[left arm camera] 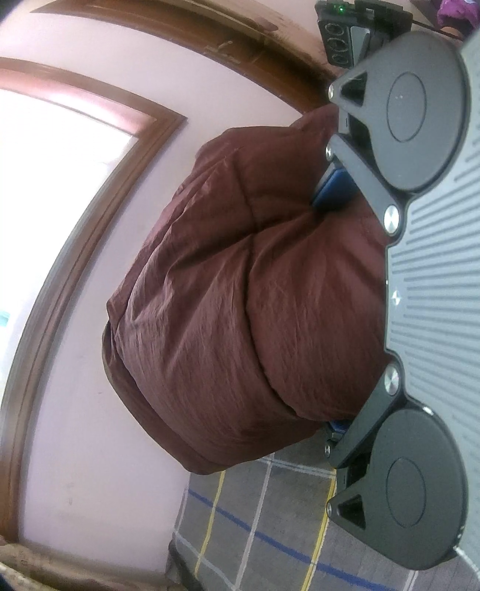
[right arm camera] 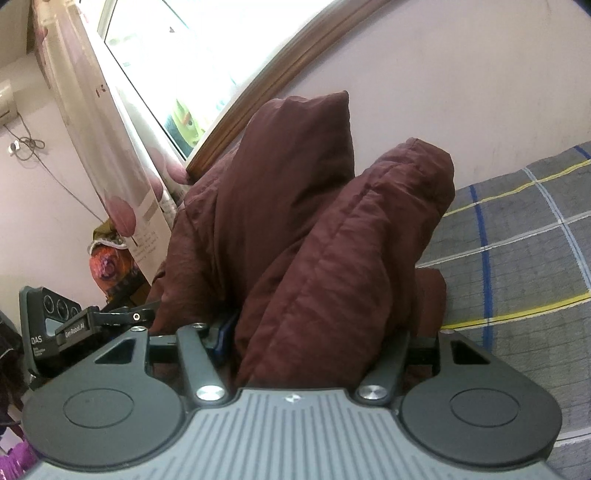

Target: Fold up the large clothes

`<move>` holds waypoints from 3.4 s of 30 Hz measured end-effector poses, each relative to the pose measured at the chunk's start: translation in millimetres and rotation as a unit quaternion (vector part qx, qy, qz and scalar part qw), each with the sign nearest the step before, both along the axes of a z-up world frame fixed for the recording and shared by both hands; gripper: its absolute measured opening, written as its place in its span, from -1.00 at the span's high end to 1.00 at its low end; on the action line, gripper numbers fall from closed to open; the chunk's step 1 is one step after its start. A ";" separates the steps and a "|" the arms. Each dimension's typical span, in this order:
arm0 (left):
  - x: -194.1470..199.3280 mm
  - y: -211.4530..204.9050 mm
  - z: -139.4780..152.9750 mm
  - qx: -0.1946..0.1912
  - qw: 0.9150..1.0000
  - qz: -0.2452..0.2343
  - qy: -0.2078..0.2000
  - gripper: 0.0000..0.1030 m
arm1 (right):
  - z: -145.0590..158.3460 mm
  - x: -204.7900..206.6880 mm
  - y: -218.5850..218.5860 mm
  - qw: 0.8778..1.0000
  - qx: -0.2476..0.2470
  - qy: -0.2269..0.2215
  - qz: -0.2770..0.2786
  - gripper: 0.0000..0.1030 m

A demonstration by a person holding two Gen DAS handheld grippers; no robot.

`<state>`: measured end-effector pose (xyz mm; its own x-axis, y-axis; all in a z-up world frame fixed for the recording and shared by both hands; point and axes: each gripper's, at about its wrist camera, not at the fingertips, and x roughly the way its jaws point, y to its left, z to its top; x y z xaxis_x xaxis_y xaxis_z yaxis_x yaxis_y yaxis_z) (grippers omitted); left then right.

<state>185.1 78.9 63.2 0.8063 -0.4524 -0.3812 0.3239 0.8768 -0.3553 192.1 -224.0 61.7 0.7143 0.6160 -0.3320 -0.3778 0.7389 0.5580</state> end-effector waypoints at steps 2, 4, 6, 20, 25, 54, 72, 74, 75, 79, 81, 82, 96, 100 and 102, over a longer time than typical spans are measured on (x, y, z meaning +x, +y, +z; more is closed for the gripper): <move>-3.3 2.3 2.5 0.002 1.000 0.001 -0.003 -0.98 | 0.8 -3.1 0.8 1.000 0.005 -0.001 0.003 -0.18; -5.7 4.0 4.2 0.002 1.000 0.002 -0.003 -0.98 | 2.5 -8.3 0.9 1.000 0.008 -0.002 0.006 -0.18; -10.3 5.0 5.2 0.003 1.000 0.003 -0.004 -0.98 | 1.6 -11.6 4.4 1.000 0.011 -0.004 0.007 -0.18; -4.1 16.9 -26.3 0.010 0.999 0.028 0.027 -1.00 | -47.5 -21.9 -15.7 0.998 -0.008 0.047 -0.030 -0.34; -12.9 9.3 -21.3 0.041 0.998 0.043 0.013 -1.00 | -53.2 -25.2 -16.6 0.996 -0.050 0.049 -0.059 -0.72; -93.3 -44.1 24.4 0.202 0.950 0.221 -0.090 -1.00 | 8.2 -68.0 15.5 0.972 -0.189 -0.033 -0.138 -0.93; -152.0 -45.3 64.2 0.198 0.948 0.246 -0.026 -1.00 | 76.0 -151.9 82.3 0.936 -0.282 -0.033 -0.209 -1.00; -153.5 -41.7 61.5 0.194 0.952 0.236 -0.007 -1.00 | 74.5 -155.7 81.7 0.939 -0.280 -0.011 -0.200 -1.00; -153.7 -40.7 59.6 0.194 0.952 0.236 0.004 -1.00 | 73.3 -158.0 81.2 0.940 -0.281 -0.004 -0.195 -1.00; -154.5 -35.3 47.2 0.185 0.954 0.227 0.065 -1.00 | 70.2 -173.1 78.8 0.951 -0.265 0.010 -0.160 -1.00; -157.4 -33.7 41.1 0.181 0.954 0.224 0.084 -1.00 | 68.4 -178.3 81.1 0.953 -0.266 0.018 -0.146 -1.00; -158.9 -33.4 37.3 0.179 0.954 0.220 0.092 -1.00 | 67.6 -179.3 83.7 0.951 -0.271 0.021 -0.145 -1.00; -171.4 -42.9 10.5 0.197 0.952 0.195 0.132 -1.00 | 44.7 -193.3 97.3 0.937 -0.317 0.046 -0.140 -1.00; -173.0 -45.3 9.0 0.197 0.952 0.189 0.135 -1.00 | 41.0 -193.6 97.6 0.937 -0.319 0.050 -0.136 -1.00; -173.4 -46.1 8.7 0.197 0.953 0.186 0.136 -1.00 | 39.7 -193.7 96.6 0.937 -0.317 0.053 -0.135 -1.00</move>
<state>11.7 32.8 71.9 0.7305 0.0673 -0.6796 -0.0933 0.9956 -0.0017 -1.6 -127.4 101.4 0.7583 0.0714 -0.6480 -0.0959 0.9954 -0.0025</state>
